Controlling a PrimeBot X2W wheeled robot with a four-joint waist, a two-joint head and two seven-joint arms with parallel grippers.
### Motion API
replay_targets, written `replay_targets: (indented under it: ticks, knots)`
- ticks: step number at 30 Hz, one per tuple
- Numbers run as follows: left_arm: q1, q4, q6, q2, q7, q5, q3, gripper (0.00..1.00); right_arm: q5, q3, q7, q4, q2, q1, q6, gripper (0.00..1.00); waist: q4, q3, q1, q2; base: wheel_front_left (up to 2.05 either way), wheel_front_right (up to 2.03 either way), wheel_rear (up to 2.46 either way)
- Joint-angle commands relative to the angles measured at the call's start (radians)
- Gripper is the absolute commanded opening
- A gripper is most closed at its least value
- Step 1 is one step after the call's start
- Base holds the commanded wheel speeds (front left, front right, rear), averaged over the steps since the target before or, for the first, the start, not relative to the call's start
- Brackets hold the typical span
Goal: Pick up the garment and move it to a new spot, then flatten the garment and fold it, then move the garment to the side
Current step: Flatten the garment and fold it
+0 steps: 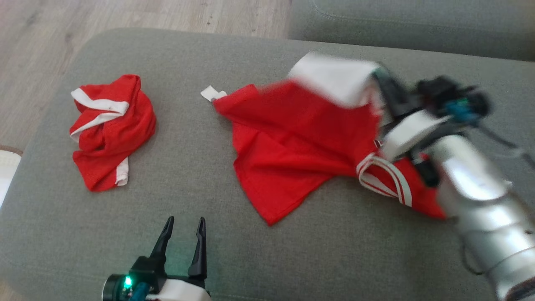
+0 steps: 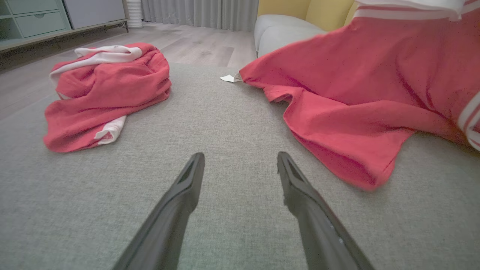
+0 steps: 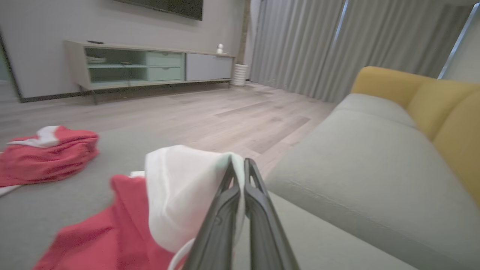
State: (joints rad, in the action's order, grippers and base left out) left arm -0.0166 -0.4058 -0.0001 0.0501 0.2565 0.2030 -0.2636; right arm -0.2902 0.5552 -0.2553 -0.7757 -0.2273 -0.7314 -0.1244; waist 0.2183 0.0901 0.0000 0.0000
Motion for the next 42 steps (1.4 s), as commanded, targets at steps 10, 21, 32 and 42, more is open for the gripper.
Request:
replay_targets:
  ticks: [10, 21, 32, 42]
  knots:
    - [-0.100, 0.034, -0.014, 0.000, 0.005, 0.011, -0.031, 1.00, 0.235, -0.223, -0.006, -0.166, -0.144, -0.198, -0.006, 0.00, 0.068, 0.095, 0.0000, 0.0000, 0.00, 0.00, 0.00]
    - [-0.152, 0.043, -0.001, 0.000, 0.005, 0.032, -0.090, 1.00, 0.434, -0.593, -0.005, -0.273, -0.160, -0.345, -0.006, 1.00, 0.114, 0.161, 0.0000, 0.0000, 0.00, 0.00, 0.00]
    - [-0.141, 0.030, 0.002, 0.000, 0.005, 0.017, -0.059, 1.00, 0.392, -0.615, -0.006, -0.023, 0.012, -0.067, -0.006, 1.00, -0.014, 0.093, 0.0000, 0.0000, 0.00, 0.00, 0.00]
    - [-0.095, 0.016, -0.001, 0.000, 0.005, 0.000, -0.010, 1.00, 0.278, -0.577, -0.006, 0.173, 0.100, 0.283, -0.006, 1.00, -0.129, 0.020, 0.0000, 0.0000, 0.00, 0.00, 0.00]
